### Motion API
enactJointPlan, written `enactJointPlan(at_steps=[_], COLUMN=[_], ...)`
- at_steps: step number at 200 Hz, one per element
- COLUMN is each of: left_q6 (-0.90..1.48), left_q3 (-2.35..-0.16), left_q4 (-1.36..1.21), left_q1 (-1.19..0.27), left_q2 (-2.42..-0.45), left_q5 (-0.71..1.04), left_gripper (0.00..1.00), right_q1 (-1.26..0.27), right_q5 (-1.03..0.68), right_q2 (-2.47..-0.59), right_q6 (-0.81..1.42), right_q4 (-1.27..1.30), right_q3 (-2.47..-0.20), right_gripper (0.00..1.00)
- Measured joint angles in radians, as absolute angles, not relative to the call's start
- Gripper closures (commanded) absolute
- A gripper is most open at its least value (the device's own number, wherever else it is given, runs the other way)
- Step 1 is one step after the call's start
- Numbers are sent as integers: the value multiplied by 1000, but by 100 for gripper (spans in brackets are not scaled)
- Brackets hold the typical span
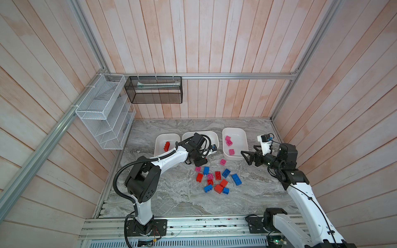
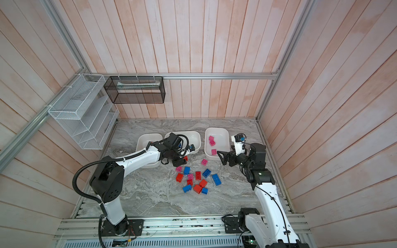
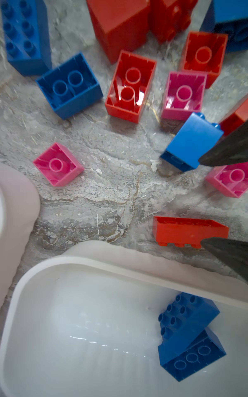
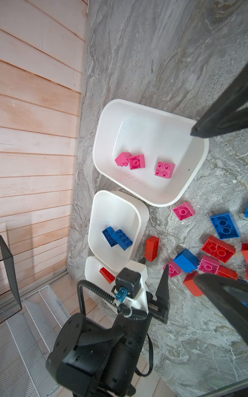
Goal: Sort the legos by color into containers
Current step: 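Lower the left gripper onto a red 2x4 brick and grasp it, then carry the red brick into the bin nearest the left arm, release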
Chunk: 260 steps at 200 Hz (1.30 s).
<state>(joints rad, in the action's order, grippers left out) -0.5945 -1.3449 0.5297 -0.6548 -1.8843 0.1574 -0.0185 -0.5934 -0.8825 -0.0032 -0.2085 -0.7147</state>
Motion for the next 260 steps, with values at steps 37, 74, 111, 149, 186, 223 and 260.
enactJointPlan(at_steps=[37, 74, 111, 149, 186, 223, 260], left_q6=[-614, -629, -647, -646, -645, -630, -598], left_q3=[-1348, -1357, -1366, -1377, -1388, -1402, -1412], left_q4=[503, 477, 463, 466, 472, 495, 548], left_q1=[-654, -654, -654, -654, -654, -654, -658], left_q2=[-1938, -1958, -1990, -2021, -2035, -2035, -2011], left_q5=[93, 43, 17, 22, 33, 57, 100], left_gripper=[49, 50, 55, 59, 69, 82, 82], right_q1=[-19, -19, -19, -19, -19, -19, -19], right_q5=[-593, -593, -593, -593, -593, -593, -593], right_q2=[-882, -882, -882, -882, -882, -880, -878], right_q6=[-4, -4, -4, -4, -4, -4, -4], right_q4=[-205, -204, -203, -203, -203, -203, -203], right_q3=[-707, -706, -706, -706, -706, -706, -706], right_gripper=[2, 2, 2, 2, 2, 2, 2])
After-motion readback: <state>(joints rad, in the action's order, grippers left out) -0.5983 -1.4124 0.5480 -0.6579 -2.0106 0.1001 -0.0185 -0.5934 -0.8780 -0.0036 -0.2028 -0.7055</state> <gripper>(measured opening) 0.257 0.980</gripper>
